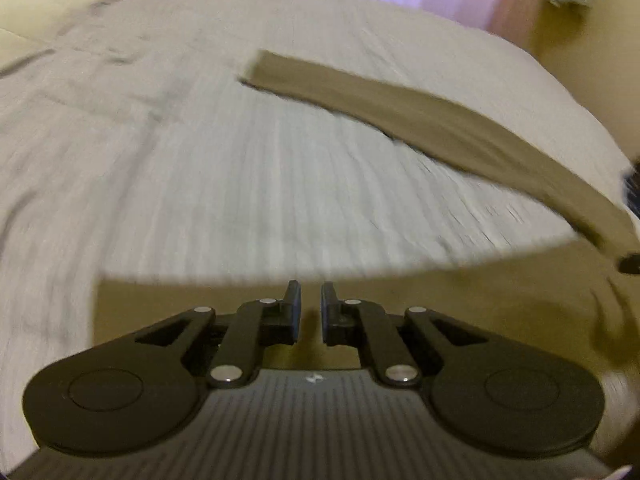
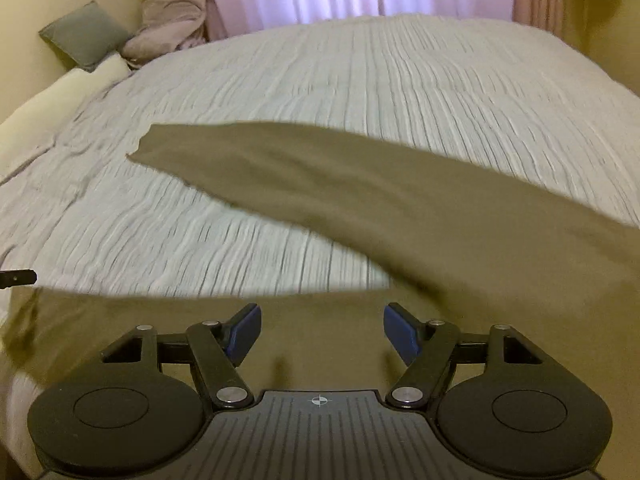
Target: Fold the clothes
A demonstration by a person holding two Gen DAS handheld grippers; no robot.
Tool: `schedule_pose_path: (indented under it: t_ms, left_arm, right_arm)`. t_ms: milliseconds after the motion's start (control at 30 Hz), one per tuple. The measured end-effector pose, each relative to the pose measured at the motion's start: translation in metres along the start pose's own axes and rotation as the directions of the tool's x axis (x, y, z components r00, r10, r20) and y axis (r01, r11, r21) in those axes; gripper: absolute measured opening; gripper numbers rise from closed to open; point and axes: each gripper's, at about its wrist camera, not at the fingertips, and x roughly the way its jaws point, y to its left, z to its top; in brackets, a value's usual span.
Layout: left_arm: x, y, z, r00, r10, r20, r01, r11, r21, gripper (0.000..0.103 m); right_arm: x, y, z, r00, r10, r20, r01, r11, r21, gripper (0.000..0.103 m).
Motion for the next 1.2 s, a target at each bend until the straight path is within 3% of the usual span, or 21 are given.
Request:
schedule_pose_path:
  t_ms: [100,233,367,533,700,833,933,1067,1200]
  left_arm:
    - [0.007,-0.004,-0.029,0.998,0.020,-0.064,-0.019,1.000,0.010,0.010]
    - [0.005,0.022,-0.056,0.990,0.116,-0.084,-0.124,0.986,-0.109,0.005]
    - [-0.012,0.029,-0.056,0.967,0.218,-0.133,-0.234,0.964,-0.125,0.005]
    - [-0.038,-0.012,-0.051,0.935,0.224,-0.273,-0.269,0.953,-0.139,0.009]
    - [-0.083,-0.097,-0.047,0.953,0.157,-0.260,-0.204,0.965,-0.164,0.027]
    - [-0.127,-0.154,-0.045,0.971,0.124,-0.207,-0.155,0.977,-0.143,0.031]
    - [-0.164,-0.190,-0.047,0.977,0.142,-0.156,-0.162,0.979,-0.120,0.035]
    - [-0.209,-0.226,-0.052,0.980,0.176,-0.096,-0.185,0.978,-0.099,0.040]
    - [-0.246,-0.251,-0.057,0.980,0.193,-0.058,-0.198,0.974,-0.113,0.043]
  right_arm:
    - [-0.011,0.003,-0.029,0.996,-0.069,-0.057,0.068,0.997,-0.029,0.072]
    - [-0.020,-0.022,-0.064,0.970,-0.192,-0.148,0.188,0.981,-0.043,0.072]
    - [-0.045,-0.059,-0.090,0.937,-0.265,-0.225,0.270,0.963,-0.012,0.072]
    - [-0.086,-0.076,-0.099,0.919,-0.294,-0.264,0.323,0.943,0.076,0.072]
    - [-0.125,-0.064,-0.086,0.955,-0.189,-0.227,0.235,0.952,0.198,0.072]
    - [-0.170,-0.054,-0.072,0.982,-0.107,-0.158,0.143,0.961,0.237,0.072]
    - [-0.208,-0.049,-0.065,0.988,-0.081,-0.131,0.107,0.973,0.204,0.072]
    - [-0.247,-0.041,-0.065,0.980,-0.129,-0.150,0.144,0.985,0.094,0.072]
    - [-0.284,-0.037,-0.075,0.978,-0.151,-0.146,0.161,0.985,0.062,0.072]
